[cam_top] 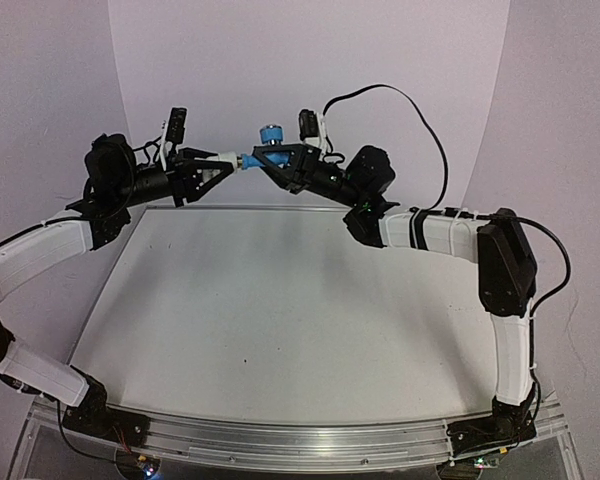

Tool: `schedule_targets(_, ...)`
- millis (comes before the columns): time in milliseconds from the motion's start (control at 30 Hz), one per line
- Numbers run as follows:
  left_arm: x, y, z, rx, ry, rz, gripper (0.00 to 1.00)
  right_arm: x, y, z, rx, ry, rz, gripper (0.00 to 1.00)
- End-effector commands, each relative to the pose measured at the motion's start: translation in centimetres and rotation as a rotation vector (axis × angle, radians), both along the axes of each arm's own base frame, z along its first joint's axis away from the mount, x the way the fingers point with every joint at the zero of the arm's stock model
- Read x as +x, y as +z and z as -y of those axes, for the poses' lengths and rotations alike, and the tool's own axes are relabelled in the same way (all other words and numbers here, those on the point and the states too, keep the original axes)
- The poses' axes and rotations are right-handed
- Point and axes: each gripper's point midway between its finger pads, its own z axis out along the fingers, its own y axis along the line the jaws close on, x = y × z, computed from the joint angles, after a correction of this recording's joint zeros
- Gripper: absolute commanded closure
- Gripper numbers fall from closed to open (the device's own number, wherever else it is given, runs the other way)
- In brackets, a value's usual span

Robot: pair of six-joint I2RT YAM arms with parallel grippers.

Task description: Install the water faucets

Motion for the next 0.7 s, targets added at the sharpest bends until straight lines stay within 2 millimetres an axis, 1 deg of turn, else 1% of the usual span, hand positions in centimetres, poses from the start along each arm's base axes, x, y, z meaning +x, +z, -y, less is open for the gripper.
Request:
schedule_targets(0, -2.4, -3.1, 2.9, 0.118, -0.085, 0.129, 1.00, -5.9, -1.6, -4.6, -0.073, 0.237, -0.106, 1.00)
schedule_targets(67, -2.2, -3.1, 2.7, 0.138, -0.052, 0.213, 1.00, -6.0, -1.6, -4.6, -0.078, 0.257, -0.134, 1.00)
schedule_targets(133, -1.9, -3.4, 2.6, 0.157, -0.035, 0.245, 1.00, -6.1, -1.7, -4.6, -0.080, 0.270, -0.149, 1.00)
schedule_targets(300, -0.8, -4.8, 2.8, 0.268, -0.011, 0.350, 1.00, -6.2, -2.3, -4.8, -0.094, 0.340, -0.254, 1.00)
schedule_targets(433, 0.0, -6.0, 2.8, 0.345, -0.001, 0.410, 1.00, -6.5, -2.6, -4.8, -0.109, 0.375, -0.299, 1.00)
schedule_targets(467, 0.4, -6.9, 2.7, 0.393, 0.008, 0.409, 1.00, -6.7, -2.8, -4.8, -0.118, 0.390, -0.318, 1.00)
schedule_targets(667, 1.1, -9.5, 2.0, 0.545, 0.019, 0.446, 1.00, -6.7, -3.7, -4.4, -0.121, 0.452, -0.423, 1.00)
